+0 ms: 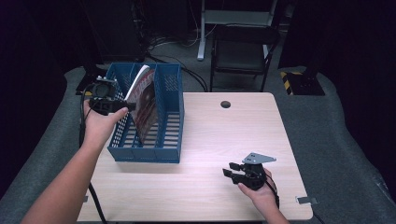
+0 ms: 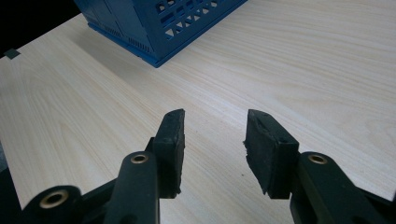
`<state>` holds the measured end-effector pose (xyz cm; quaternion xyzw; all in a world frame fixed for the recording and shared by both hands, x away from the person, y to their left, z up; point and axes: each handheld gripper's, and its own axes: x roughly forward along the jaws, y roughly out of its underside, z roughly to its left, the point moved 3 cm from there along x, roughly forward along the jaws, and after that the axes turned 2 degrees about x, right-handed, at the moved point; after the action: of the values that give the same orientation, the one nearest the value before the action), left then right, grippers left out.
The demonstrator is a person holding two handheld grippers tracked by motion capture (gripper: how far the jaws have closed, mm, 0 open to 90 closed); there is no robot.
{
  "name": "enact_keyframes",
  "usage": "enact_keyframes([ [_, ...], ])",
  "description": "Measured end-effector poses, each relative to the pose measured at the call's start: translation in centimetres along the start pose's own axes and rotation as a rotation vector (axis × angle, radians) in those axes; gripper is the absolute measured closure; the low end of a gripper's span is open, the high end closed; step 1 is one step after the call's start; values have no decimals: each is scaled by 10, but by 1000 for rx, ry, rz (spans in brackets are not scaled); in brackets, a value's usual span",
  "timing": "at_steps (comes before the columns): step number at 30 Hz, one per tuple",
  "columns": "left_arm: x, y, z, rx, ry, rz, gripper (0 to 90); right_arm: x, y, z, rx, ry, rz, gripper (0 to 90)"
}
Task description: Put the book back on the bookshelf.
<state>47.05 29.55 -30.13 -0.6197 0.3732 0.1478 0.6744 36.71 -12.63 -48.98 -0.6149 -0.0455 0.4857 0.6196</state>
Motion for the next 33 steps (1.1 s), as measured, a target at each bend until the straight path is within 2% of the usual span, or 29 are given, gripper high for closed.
enact_keyframes([
  [3, -5, 8, 1, -3, 19, -14, 352, 0, 0, -1, -2, 1, 0, 548],
  [7, -8, 22, 1, 15, 44, -6, 341, 2, 1, -1, -2, 11, 2, 524],
  [11, -12, 36, -2, -5, 91, -15, 340, 3, 2, -1, -1, 10, 5, 517],
  [14, -17, 45, -4, -3, 116, -25, 340, 5, 2, -2, 2, 12, 7, 516],
  [21, -24, 69, -13, 39, 140, -19, 343, 5, 4, -1, 5, 9, 16, 514],
  [25, -28, 79, -18, 108, 145, -3, 381, 4, 4, -2, 9, 11, 14, 515],
  [27, -28, 84, -22, 124, 148, -2, 391, 4, 5, -2, 9, 12, 13, 514],
  [33, -23, 98, -37, 139, 197, 12, 405, 3, 5, -2, 11, 13, 15, 514],
])
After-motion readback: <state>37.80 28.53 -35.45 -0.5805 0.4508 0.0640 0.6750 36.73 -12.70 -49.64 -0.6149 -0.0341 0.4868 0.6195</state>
